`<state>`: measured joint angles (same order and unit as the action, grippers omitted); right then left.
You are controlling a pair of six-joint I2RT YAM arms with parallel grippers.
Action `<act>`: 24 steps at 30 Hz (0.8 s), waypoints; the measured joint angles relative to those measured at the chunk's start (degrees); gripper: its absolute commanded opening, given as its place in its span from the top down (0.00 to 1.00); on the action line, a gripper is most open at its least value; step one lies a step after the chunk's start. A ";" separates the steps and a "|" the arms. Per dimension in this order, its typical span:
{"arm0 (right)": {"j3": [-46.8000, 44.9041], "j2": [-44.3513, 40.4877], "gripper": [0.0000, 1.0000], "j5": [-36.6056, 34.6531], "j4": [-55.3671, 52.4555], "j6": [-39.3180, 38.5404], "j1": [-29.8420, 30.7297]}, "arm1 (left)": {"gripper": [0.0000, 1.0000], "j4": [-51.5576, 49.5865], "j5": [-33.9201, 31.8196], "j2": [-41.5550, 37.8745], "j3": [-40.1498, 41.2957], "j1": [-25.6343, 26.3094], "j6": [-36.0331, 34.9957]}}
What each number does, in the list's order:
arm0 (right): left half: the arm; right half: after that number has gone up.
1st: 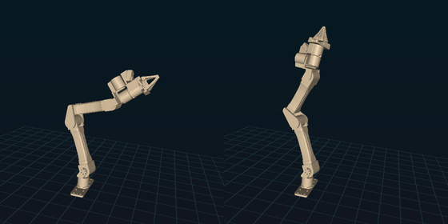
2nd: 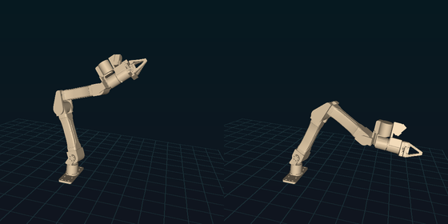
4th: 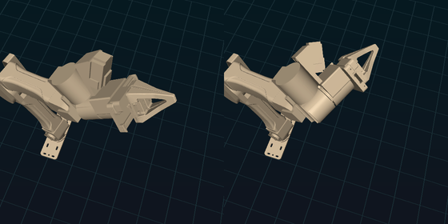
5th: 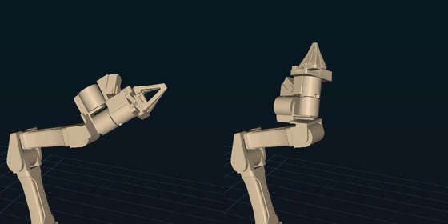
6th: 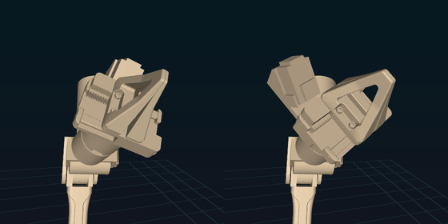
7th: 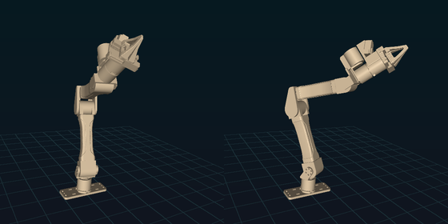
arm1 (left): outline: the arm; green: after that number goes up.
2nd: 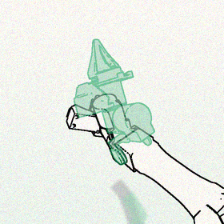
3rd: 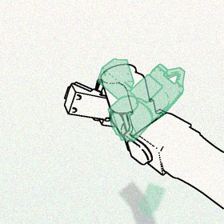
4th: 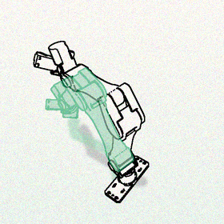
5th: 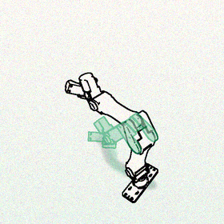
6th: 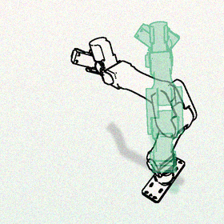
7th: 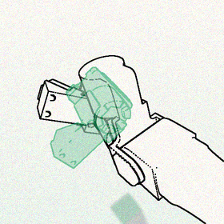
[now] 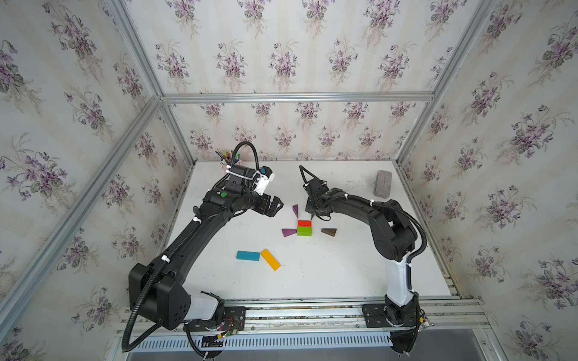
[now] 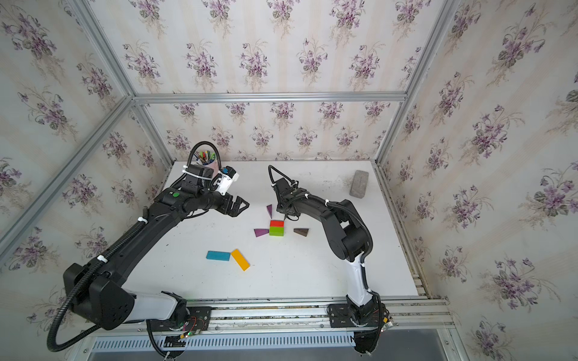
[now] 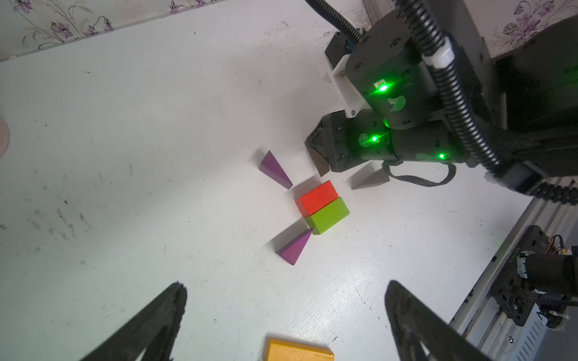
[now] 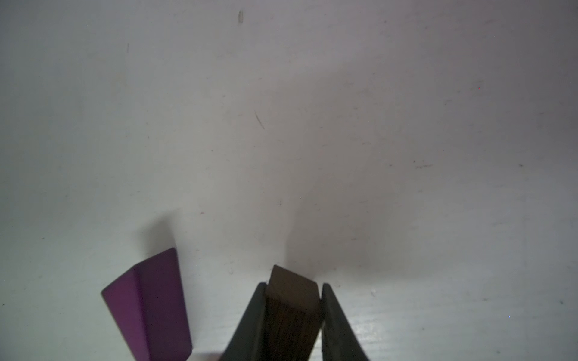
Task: Assemble a small pinwheel with building blocks
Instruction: Assemble the building block at the center of the board.
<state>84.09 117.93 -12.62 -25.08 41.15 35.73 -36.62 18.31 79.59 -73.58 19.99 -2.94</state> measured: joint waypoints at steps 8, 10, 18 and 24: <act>2.80 1.49 0.80 -1.22 -0.87 0.00 0.22 | 0.00 0.00 0.26 0.00 -0.02 -0.13 0.00; 2.89 1.49 0.80 -1.53 -0.96 0.00 0.31 | 0.00 -0.02 0.44 0.00 -0.02 -0.28 0.00; 2.84 1.49 0.80 -2.01 -2.19 0.37 0.92 | 0.00 -0.02 0.85 0.02 -0.02 -0.61 0.04; 2.84 1.57 0.80 -3.02 -2.16 0.44 1.11 | 0.00 -0.02 1.07 0.04 -0.04 -0.76 0.15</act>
<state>86.94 119.50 -15.64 -27.24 41.58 36.84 -36.64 19.38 79.64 -73.63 19.22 -2.79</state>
